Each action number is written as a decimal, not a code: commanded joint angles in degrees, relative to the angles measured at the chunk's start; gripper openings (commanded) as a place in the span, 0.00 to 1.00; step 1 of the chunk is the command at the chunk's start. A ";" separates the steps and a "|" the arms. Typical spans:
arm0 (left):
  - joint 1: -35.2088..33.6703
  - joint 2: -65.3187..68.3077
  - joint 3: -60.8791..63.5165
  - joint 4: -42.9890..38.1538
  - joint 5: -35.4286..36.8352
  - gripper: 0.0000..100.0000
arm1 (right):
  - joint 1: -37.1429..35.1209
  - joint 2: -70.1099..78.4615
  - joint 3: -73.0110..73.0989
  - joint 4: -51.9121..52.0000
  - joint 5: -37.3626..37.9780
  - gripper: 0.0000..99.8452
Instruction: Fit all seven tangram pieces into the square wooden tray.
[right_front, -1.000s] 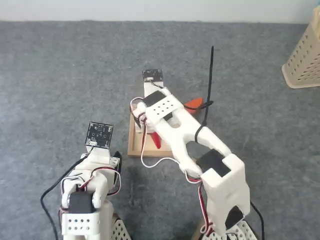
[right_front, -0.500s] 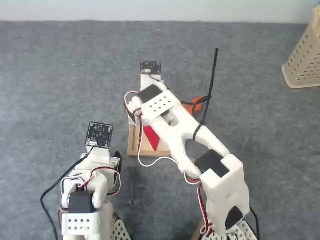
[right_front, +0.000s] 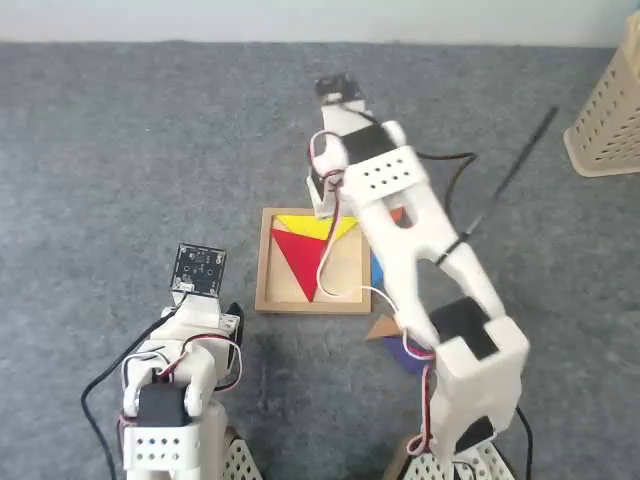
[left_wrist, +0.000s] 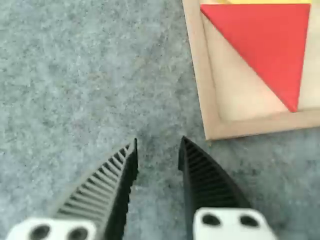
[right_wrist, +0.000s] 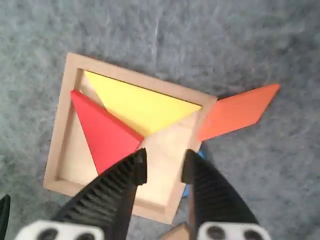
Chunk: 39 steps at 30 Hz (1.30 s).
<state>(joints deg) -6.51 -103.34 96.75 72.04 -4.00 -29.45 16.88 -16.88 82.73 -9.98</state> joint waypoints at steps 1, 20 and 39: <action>0.00 -0.88 -0.22 0.26 0.44 0.13 | 1.19 -9.19 5.63 -3.82 2.46 0.09; 0.00 -0.88 -0.22 0.26 0.44 0.13 | -5.14 -27.65 57.67 -41.36 11.60 0.01; 0.00 -0.88 -0.22 0.26 0.44 0.13 | -7.43 -19.82 57.58 -47.34 11.52 0.01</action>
<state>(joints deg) -6.51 -103.34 96.75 72.04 -4.00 -36.31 -2.37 41.23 37.10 0.57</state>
